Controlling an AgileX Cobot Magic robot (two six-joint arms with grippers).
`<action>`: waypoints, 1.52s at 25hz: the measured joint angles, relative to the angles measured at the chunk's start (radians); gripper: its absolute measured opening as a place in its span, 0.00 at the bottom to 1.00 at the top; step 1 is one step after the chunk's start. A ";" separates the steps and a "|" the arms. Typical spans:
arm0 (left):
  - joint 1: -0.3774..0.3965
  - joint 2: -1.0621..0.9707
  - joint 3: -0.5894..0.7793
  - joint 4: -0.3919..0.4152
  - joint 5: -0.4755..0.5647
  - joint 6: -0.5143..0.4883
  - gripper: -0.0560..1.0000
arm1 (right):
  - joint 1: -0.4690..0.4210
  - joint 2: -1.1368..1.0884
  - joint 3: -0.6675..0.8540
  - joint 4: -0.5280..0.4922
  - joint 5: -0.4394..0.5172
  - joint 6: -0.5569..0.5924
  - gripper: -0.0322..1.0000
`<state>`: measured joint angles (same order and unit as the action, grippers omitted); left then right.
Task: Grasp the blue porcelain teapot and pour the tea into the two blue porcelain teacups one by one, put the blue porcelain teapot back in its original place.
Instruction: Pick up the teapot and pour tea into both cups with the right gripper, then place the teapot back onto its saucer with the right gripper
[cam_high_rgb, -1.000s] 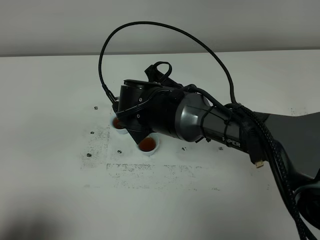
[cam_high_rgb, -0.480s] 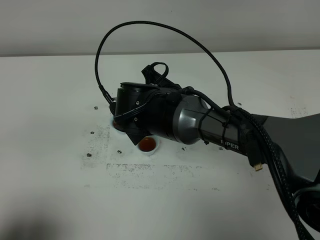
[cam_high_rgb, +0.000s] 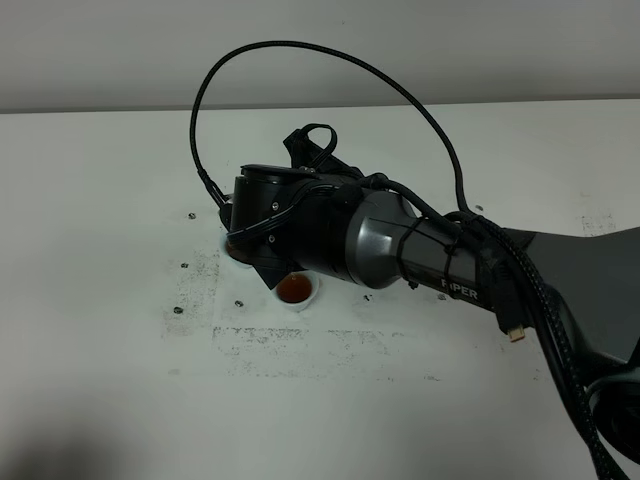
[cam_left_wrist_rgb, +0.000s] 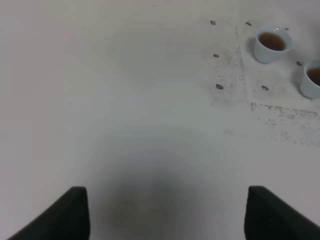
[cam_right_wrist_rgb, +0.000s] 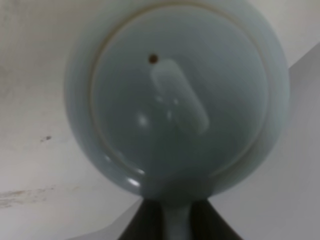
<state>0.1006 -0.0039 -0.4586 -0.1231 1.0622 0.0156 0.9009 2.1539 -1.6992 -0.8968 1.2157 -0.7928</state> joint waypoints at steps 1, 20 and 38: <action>0.000 0.000 0.000 0.000 0.000 0.000 0.64 | 0.000 0.000 0.000 0.000 0.000 0.000 0.07; 0.000 0.000 0.000 0.000 0.000 0.000 0.64 | -0.053 -0.005 0.000 0.132 0.001 -0.020 0.07; 0.000 0.000 0.000 0.000 0.000 0.000 0.64 | -0.390 -0.098 0.000 0.827 -0.066 -0.274 0.07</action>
<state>0.1006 -0.0039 -0.4586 -0.1231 1.0622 0.0156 0.5112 2.0561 -1.6992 -0.0699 1.1493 -1.0671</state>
